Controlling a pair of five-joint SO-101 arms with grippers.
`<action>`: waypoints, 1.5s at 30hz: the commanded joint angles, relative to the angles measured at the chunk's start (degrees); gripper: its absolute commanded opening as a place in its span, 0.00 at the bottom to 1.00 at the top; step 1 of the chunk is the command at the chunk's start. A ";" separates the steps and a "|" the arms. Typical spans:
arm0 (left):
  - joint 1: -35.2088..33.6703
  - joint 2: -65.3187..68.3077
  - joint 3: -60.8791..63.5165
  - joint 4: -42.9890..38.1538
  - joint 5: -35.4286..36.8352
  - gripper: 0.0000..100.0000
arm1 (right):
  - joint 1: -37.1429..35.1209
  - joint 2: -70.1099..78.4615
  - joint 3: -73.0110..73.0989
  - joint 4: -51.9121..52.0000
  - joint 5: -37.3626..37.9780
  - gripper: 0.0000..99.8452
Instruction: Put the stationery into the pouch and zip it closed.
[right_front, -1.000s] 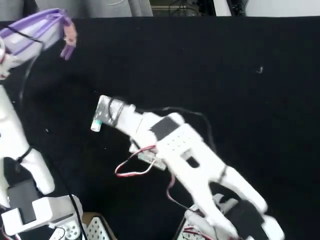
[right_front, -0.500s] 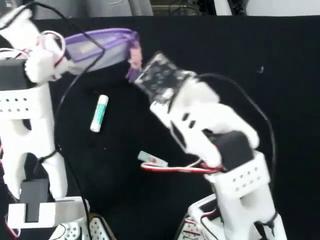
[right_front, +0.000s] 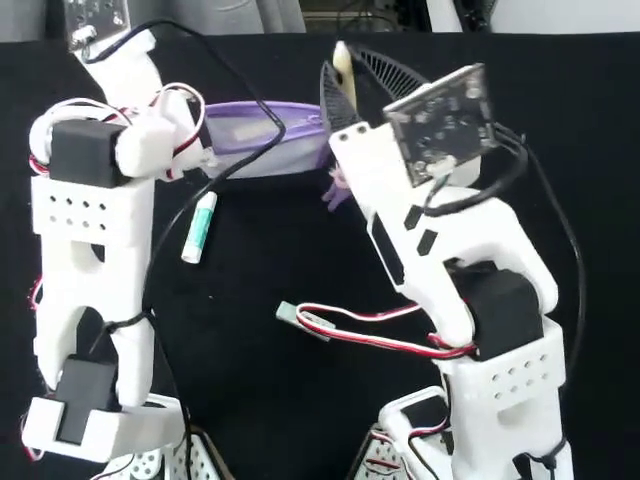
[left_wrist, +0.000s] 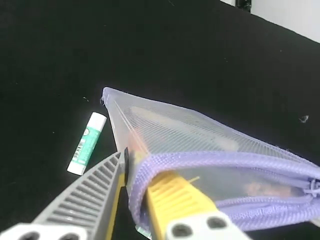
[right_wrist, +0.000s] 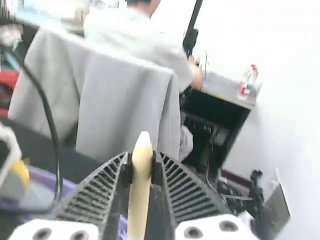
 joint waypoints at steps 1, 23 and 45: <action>1.27 -1.14 -0.48 0.09 -0.18 0.03 | 0.70 -1.89 -2.77 -6.07 -2.46 0.01; 1.01 -0.62 0.13 -0.09 -0.18 0.03 | 0.53 -9.54 27.47 -54.86 -19.16 0.01; 1.45 -1.05 3.21 -2.02 -0.18 0.03 | 0.44 1.80 36.70 -78.42 -24.18 0.01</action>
